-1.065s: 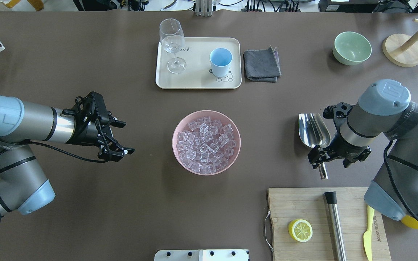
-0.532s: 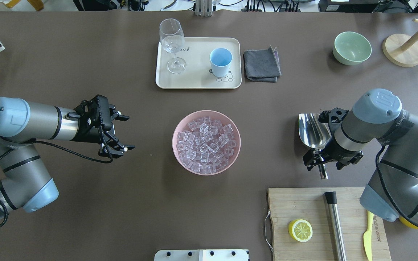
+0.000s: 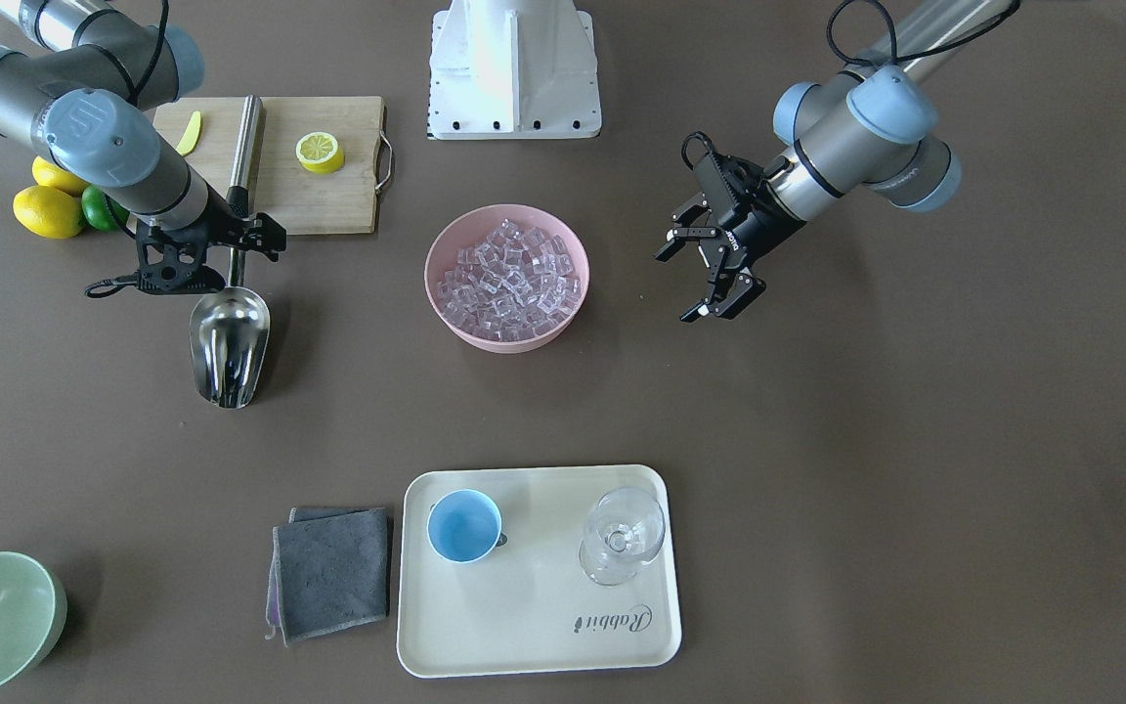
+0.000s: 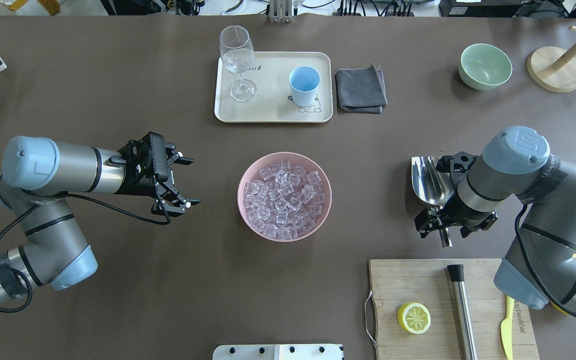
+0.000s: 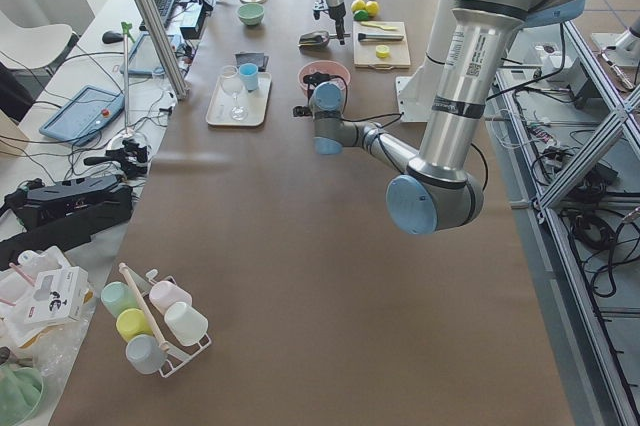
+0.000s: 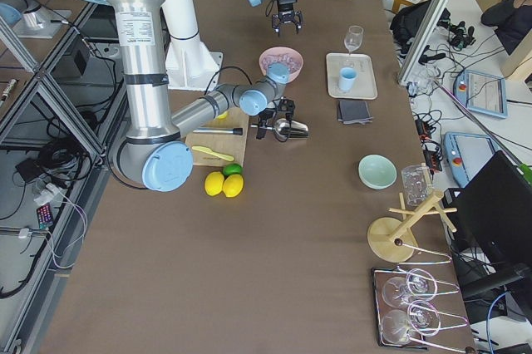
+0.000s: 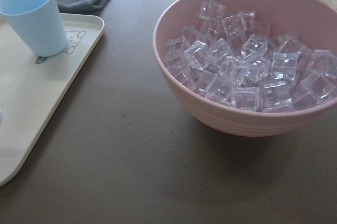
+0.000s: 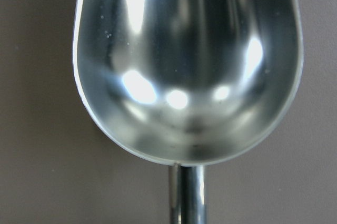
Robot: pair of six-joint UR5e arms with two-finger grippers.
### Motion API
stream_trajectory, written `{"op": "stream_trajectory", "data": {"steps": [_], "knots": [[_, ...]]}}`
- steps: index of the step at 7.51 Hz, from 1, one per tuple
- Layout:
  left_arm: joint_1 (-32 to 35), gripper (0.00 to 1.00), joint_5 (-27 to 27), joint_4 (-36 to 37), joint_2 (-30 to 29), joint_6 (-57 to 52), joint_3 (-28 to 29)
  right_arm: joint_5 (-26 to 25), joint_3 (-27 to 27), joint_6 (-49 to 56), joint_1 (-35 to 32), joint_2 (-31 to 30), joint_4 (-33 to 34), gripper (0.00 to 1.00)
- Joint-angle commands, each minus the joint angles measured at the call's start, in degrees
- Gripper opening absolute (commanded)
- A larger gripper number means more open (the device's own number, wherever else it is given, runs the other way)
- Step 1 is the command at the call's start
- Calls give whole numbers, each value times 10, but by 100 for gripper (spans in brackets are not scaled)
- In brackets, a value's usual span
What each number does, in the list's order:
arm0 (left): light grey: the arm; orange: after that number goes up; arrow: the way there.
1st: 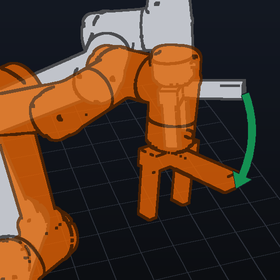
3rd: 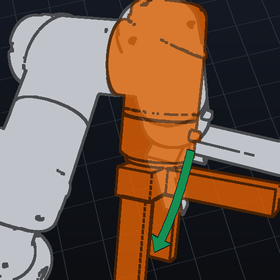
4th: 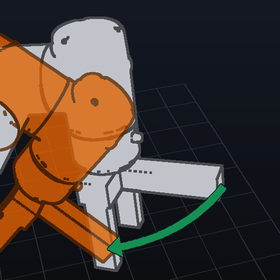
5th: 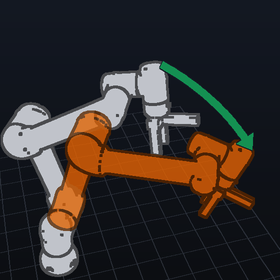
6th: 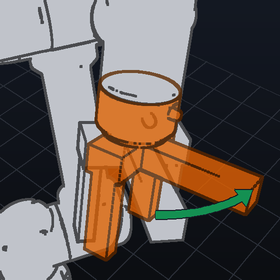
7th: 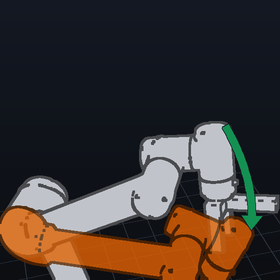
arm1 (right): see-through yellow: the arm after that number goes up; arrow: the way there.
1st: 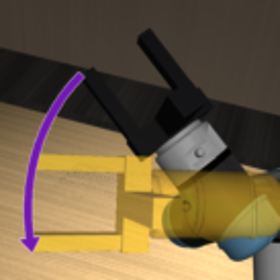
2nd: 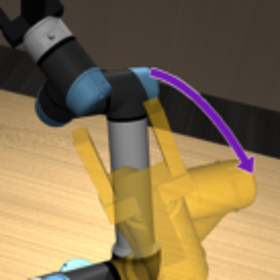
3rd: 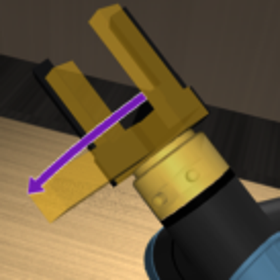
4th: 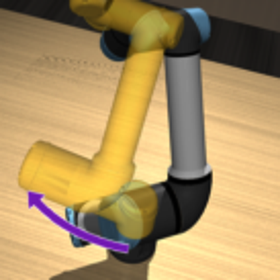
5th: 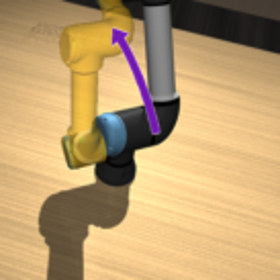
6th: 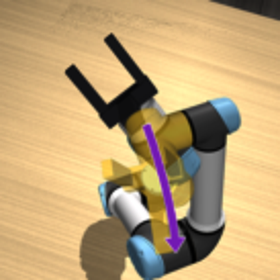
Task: Put ice in cup with scoop
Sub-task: 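Reach the right gripper to the metal scoop while the left gripper approaches the pink bowl, then close the right gripper on the scoop handle and lift it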
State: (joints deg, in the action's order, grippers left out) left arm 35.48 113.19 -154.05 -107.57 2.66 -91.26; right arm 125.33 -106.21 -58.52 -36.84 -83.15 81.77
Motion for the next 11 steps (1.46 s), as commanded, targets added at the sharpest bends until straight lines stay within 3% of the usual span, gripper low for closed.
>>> {"op": "stream_trajectory", "data": {"steps": [1,2,3,9,11], "knots": [[-4,98,-4,-21,-22,-2,32,1,-3,-5,2,0,0,74],[-4,98,-2,-20,-26,-2,37,1,-4,-5,2,-1,0,18],[-4,98,0,-18,-33,-2,38,1,-6,-5,3,-2,1,0],[-15,98,10,43,-69,-28,41,1,-8,-4,3,-4,1,0],[-16,98,11,65,-78,-68,39,1,-57,29,2,-25,8,0]]}}
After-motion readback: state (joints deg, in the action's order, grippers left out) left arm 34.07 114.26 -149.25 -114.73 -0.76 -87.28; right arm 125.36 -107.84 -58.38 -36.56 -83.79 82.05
